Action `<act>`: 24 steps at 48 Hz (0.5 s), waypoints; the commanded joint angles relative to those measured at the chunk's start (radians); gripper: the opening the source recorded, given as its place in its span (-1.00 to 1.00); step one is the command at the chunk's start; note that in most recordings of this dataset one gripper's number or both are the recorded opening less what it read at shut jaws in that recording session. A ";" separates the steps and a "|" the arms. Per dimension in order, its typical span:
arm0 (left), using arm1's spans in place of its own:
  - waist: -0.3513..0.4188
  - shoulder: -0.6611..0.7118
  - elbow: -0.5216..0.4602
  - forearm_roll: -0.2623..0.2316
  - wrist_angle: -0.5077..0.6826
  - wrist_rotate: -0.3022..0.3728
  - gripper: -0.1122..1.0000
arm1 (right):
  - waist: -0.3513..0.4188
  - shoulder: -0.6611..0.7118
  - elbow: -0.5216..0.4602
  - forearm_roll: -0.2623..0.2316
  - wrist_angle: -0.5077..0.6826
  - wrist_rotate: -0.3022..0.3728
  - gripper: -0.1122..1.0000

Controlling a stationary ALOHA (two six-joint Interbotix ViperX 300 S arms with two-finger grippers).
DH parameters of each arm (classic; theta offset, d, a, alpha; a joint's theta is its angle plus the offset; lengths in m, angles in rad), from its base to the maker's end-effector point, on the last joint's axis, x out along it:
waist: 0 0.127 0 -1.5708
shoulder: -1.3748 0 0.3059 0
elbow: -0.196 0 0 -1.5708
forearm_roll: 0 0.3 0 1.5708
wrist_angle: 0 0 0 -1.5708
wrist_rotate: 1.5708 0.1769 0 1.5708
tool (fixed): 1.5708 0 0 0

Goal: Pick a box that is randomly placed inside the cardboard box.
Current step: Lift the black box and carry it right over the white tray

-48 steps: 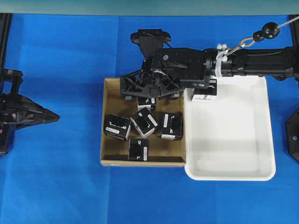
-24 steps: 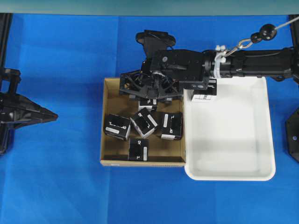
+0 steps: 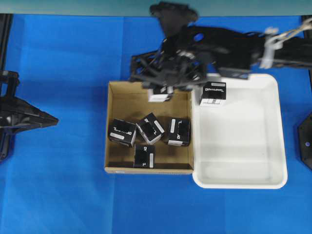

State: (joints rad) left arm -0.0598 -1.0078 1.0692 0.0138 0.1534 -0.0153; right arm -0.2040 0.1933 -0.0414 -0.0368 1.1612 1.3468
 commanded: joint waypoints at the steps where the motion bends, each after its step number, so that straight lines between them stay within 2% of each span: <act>1: 0.002 -0.009 -0.029 0.002 -0.003 0.002 -0.92 | -0.002 -0.069 -0.005 -0.014 0.063 -0.003 0.28; 13: 0.003 -0.017 -0.029 0.003 0.058 -0.002 -0.92 | -0.002 -0.186 0.052 -0.017 0.156 0.003 0.28; 24: 0.003 -0.038 -0.034 0.003 0.064 -0.002 -0.92 | -0.002 -0.305 0.189 -0.012 0.155 0.018 0.28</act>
State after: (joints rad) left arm -0.0583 -1.0431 1.0646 0.0138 0.2209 -0.0169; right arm -0.2086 -0.0644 0.1181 -0.0506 1.3177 1.3591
